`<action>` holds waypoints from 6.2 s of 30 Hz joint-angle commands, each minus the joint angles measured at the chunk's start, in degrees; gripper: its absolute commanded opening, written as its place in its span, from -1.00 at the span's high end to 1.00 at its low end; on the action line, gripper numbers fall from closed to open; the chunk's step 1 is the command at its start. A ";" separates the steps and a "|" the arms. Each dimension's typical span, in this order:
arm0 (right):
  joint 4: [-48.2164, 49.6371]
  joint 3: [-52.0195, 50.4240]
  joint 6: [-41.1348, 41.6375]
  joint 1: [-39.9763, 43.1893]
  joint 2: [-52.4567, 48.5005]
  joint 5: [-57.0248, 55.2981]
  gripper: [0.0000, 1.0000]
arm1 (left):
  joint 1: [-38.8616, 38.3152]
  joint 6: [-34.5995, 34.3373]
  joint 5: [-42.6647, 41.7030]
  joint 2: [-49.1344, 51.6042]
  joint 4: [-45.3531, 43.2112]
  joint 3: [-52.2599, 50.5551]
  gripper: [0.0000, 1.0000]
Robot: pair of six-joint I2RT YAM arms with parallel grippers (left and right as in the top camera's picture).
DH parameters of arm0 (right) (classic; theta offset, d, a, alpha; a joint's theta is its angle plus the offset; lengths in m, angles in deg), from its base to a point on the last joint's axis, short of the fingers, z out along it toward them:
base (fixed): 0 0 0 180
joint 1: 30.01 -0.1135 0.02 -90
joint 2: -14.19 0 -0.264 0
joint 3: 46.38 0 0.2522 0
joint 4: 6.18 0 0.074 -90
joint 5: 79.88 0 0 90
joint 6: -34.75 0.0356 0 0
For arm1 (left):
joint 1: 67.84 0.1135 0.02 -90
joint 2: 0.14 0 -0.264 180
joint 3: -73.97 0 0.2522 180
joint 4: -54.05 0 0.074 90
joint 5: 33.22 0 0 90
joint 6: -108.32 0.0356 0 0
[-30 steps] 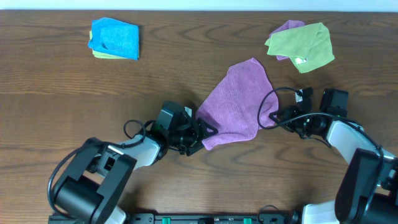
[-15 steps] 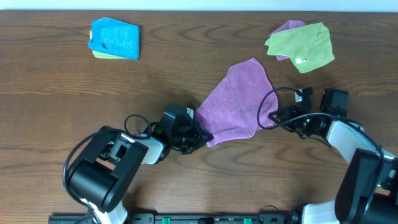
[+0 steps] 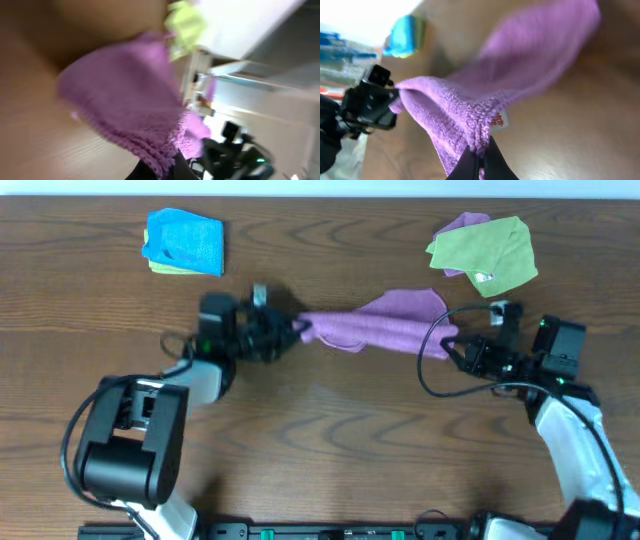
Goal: Fold the cloth
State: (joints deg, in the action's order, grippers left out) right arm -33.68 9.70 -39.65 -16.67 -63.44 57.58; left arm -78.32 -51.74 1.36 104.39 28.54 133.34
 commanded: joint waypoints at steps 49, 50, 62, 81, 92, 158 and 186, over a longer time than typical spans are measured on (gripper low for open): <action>-39.89 32.89 -22.01 -5.88 -22.36 -9.20 0.97 | 11.56 71.93 -7.10 13.11 94.51 42.29 0.88; -39.80 31.80 -22.32 -5.88 -22.36 -9.42 0.97 | 11.45 73.59 -6.93 13.11 96.39 42.25 0.88; -33.77 16.46 -23.41 -5.81 -21.59 -9.57 0.97 | 6.69 77.35 -2.89 13.09 100.89 33.99 0.88; -28.37 8.79 -23.34 -5.84 -18.03 -11.41 0.97 | 4.44 70.31 -2.08 7.32 92.28 20.81 0.88; -7.72 8.81 -12.44 -9.31 -17.64 -15.28 0.97 | 3.72 43.19 11.78 -0.31 71.06 20.81 0.88; 12.44 21.11 -0.17 -12.39 -31.08 -20.06 -0.99 | 2.25 35.65 32.46 10.16 39.71 25.38 -0.39; 7.26 8.22 12.68 -5.95 -24.70 -11.63 -0.99 | -6.67 42.21 37.68 17.49 49.72 30.32 0.89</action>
State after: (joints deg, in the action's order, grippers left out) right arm -28.13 20.13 -30.51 -22.66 -88.29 44.66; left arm -85.14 -10.47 37.31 120.10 78.07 163.17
